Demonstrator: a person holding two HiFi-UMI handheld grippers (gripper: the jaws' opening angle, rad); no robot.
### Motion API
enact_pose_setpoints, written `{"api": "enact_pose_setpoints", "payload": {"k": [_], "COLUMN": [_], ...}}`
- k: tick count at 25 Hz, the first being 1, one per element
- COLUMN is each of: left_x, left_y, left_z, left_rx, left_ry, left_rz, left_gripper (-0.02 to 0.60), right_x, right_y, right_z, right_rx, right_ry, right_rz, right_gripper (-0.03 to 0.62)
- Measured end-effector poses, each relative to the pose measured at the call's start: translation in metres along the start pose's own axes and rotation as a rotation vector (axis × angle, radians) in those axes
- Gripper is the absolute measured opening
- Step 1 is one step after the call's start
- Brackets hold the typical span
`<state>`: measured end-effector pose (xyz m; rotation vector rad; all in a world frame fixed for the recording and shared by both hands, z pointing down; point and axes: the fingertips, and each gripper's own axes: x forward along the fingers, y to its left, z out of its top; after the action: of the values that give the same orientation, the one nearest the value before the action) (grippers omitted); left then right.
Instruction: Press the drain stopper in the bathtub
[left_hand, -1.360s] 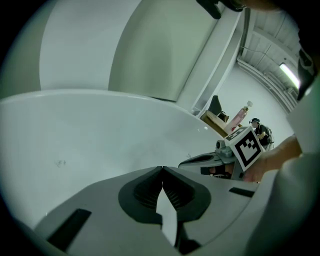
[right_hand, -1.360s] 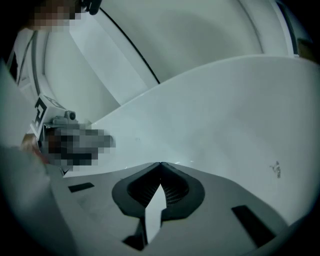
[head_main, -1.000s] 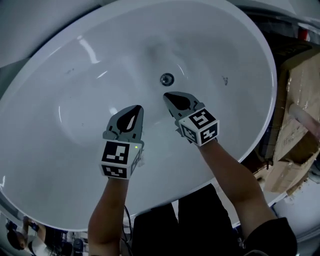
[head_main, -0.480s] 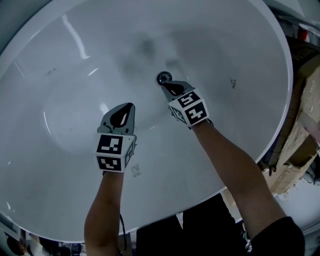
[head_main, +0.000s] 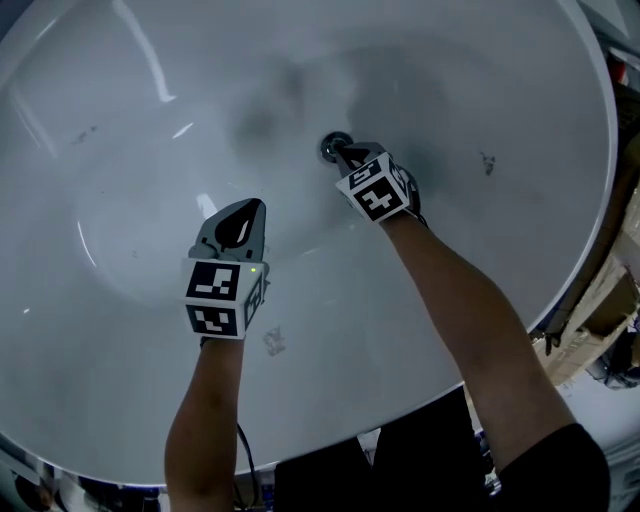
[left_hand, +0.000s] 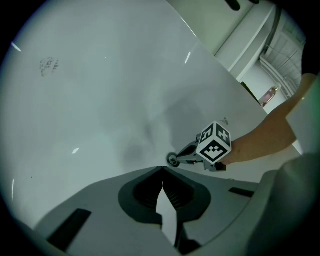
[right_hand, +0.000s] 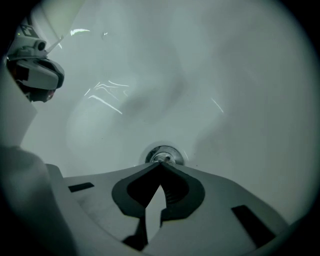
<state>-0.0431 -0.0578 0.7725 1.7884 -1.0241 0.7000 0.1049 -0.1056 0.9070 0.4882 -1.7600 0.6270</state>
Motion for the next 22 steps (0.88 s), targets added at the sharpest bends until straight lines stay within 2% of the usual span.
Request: {"api": "enact_pose_setpoints", "payload": {"k": [6, 10, 14, 17, 20, 22], "left_x": [0.004, 0.007, 0.014, 0.013, 0.008, 0.000], "left_y": [-0.004, -0.008, -0.013, -0.014, -0.017, -0.023], "left_z": [-0.016, -0.020, -0.020, -0.017, -0.009, 0.001], "left_rx": [-0.013, -0.020, -0.029, -0.023, -0.019, -0.009], "left_ry": [0.023, 0.023, 0.022, 0.023, 0.017, 0.010], "left_rz": [-0.016, -0.023, -0.035, -0.033, -0.020, -0.012], "left_gripper": [0.015, 0.015, 0.015, 0.015, 0.015, 0.015], "right_x": [0.017, 0.018, 0.020, 0.021, 0.016, 0.002], "right_y": [-0.010, -0.009, -0.012, -0.010, -0.009, -0.009], "right_z": [-0.003, -0.004, -0.004, -0.003, -0.003, -0.002], "right_rx": [-0.085, -0.137, -0.153, -0.136, -0.071, -0.066], "right_ry": [0.091, 0.142, 0.165, 0.146, 0.116, 0.103], "right_rz": [-0.045, -0.124, -0.156, -0.138, -0.073, -0.045], "right_gripper": [0.017, 0.020, 0.021, 0.021, 0.020, 0.015]}}
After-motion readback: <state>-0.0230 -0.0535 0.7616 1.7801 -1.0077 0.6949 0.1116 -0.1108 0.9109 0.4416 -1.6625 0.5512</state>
